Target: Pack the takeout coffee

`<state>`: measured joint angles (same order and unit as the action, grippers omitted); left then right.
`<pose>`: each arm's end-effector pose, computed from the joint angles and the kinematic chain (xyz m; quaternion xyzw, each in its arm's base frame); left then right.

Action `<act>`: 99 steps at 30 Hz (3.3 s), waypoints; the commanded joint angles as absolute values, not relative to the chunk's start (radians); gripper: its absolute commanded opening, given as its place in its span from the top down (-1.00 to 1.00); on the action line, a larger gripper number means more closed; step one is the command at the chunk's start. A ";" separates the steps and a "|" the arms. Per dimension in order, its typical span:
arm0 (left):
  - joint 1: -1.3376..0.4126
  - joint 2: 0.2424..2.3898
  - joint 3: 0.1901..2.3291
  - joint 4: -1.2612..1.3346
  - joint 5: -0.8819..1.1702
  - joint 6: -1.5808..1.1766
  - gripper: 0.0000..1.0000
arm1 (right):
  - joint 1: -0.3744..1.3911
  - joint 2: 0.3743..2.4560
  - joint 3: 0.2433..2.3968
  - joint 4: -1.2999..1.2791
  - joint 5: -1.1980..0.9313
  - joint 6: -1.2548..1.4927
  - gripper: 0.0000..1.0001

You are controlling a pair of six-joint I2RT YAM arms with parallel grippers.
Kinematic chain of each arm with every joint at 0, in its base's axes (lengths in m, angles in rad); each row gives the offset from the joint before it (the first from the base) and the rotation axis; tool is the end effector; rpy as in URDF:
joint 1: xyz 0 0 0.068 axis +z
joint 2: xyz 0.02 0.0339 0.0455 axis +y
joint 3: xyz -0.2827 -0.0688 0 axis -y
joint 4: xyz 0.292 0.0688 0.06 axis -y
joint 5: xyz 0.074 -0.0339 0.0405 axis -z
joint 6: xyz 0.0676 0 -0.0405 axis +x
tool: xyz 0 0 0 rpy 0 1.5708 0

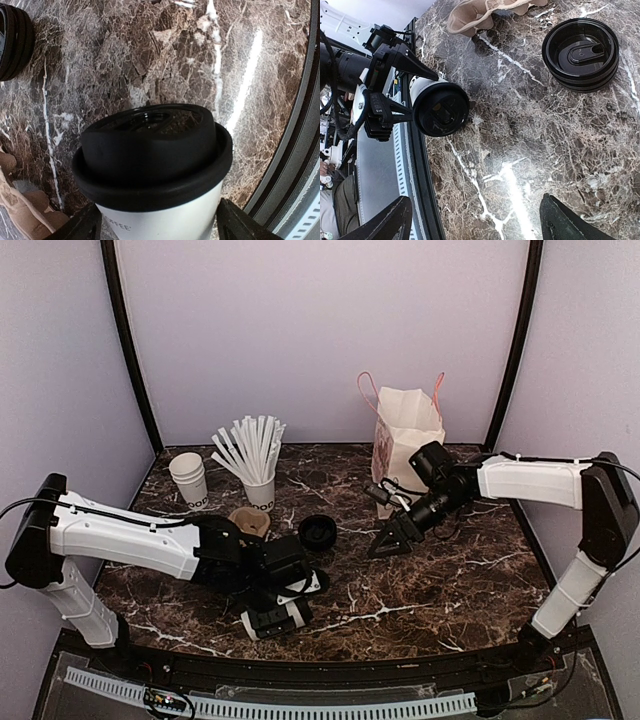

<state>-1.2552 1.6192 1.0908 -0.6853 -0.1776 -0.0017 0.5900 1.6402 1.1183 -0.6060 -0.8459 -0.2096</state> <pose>0.1247 -0.3435 0.1688 0.5622 0.8032 -0.0334 0.1944 0.2823 0.2499 0.1946 -0.4293 0.7844 0.4311 0.1210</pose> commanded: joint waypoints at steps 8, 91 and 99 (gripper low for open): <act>-1.246 1.683 1.098 -0.679 -0.111 -0.008 -0.62 | 0.589 1.613 1.101 -0.572 -0.890 -0.222 -0.80; -1.126 2.023 0.782 1.204 -0.091 -0.046 -0.65 | 0.761 1.639 1.230 -0.626 -0.546 -0.379 -0.84; -1.126 2.012 0.782 1.194 -0.108 -0.039 -0.75 | 0.773 1.640 1.230 -0.620 -0.495 -0.368 -0.69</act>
